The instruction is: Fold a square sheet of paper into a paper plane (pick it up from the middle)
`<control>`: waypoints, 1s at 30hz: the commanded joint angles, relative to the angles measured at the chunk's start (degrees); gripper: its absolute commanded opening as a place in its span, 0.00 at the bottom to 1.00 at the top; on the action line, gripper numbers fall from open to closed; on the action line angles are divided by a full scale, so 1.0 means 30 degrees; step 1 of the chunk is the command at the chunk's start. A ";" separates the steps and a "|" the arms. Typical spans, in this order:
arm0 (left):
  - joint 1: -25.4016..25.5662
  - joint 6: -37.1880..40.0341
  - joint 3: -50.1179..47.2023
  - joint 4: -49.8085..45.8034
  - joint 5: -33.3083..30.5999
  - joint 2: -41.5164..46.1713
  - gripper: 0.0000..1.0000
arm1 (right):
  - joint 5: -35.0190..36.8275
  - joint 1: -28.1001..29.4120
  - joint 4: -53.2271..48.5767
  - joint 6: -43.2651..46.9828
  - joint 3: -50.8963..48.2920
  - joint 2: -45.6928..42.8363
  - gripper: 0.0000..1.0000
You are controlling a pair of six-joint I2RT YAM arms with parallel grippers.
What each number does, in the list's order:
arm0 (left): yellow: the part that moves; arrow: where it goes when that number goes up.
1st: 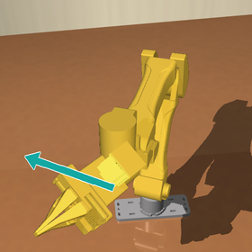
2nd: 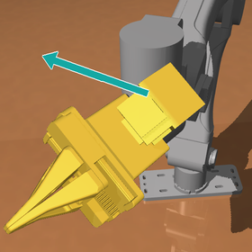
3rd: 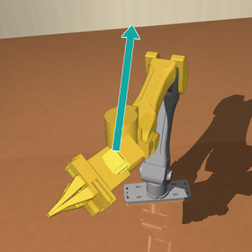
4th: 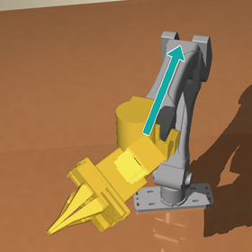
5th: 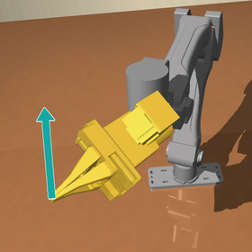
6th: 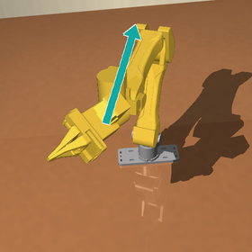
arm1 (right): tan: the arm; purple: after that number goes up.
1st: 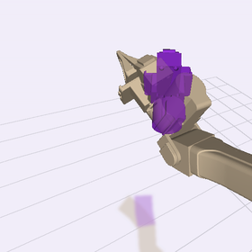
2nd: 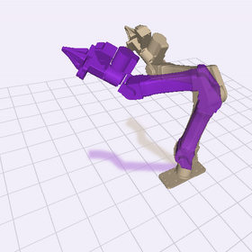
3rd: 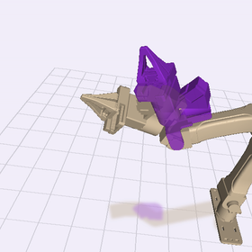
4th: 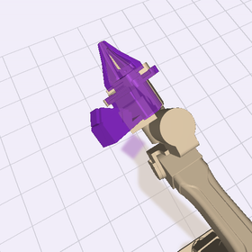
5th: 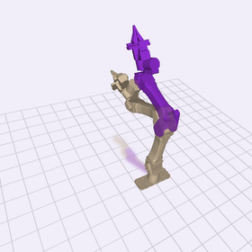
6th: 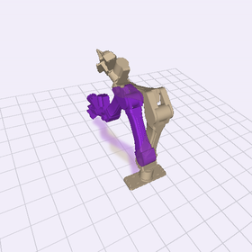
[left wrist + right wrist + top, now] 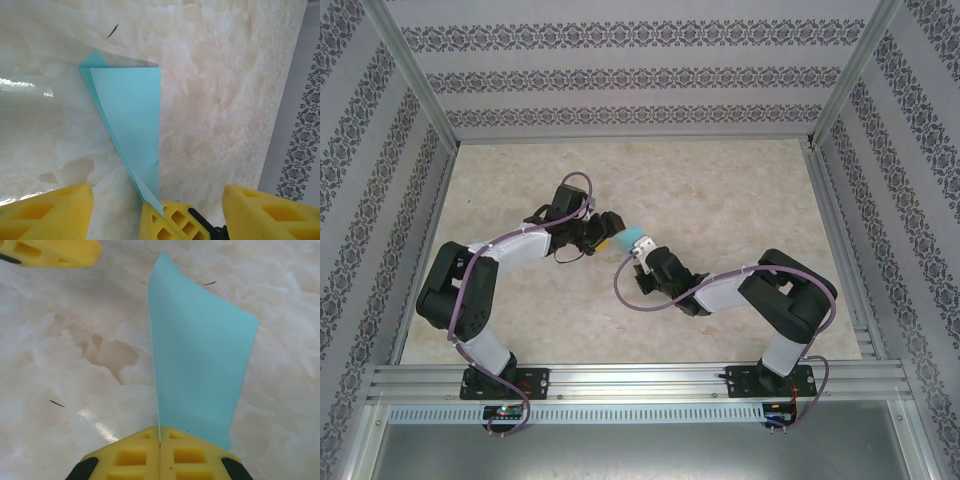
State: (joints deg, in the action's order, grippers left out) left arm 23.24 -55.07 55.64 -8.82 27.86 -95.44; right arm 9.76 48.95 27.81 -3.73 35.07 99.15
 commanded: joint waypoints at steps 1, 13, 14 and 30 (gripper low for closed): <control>-0.0390 0.0675 -0.0762 0.0159 -0.0567 0.0733 0.70 | -0.2751 -0.0588 -0.0149 -0.2648 0.0224 -0.0403 0.00; -0.0433 0.1013 -0.2468 0.1989 -0.1053 0.1359 0.70 | -0.6212 -0.2344 -0.1867 -0.6796 0.1672 -0.0488 0.00; -0.0451 0.1012 -0.2569 0.2230 -0.0914 0.1320 0.70 | -0.6617 -0.2544 -0.2271 -0.7075 0.1952 -0.0408 0.00; 0.0080 0.1367 -0.3118 0.5541 0.1142 0.0434 0.66 | -1.2065 -0.4897 0.0741 -1.2620 0.2201 0.1763 0.00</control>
State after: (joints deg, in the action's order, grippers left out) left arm 22.76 -52.69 46.50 3.53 29.74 -93.30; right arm -22.09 35.00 25.52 -37.15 41.25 103.22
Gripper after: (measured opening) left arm 0.663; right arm 0.050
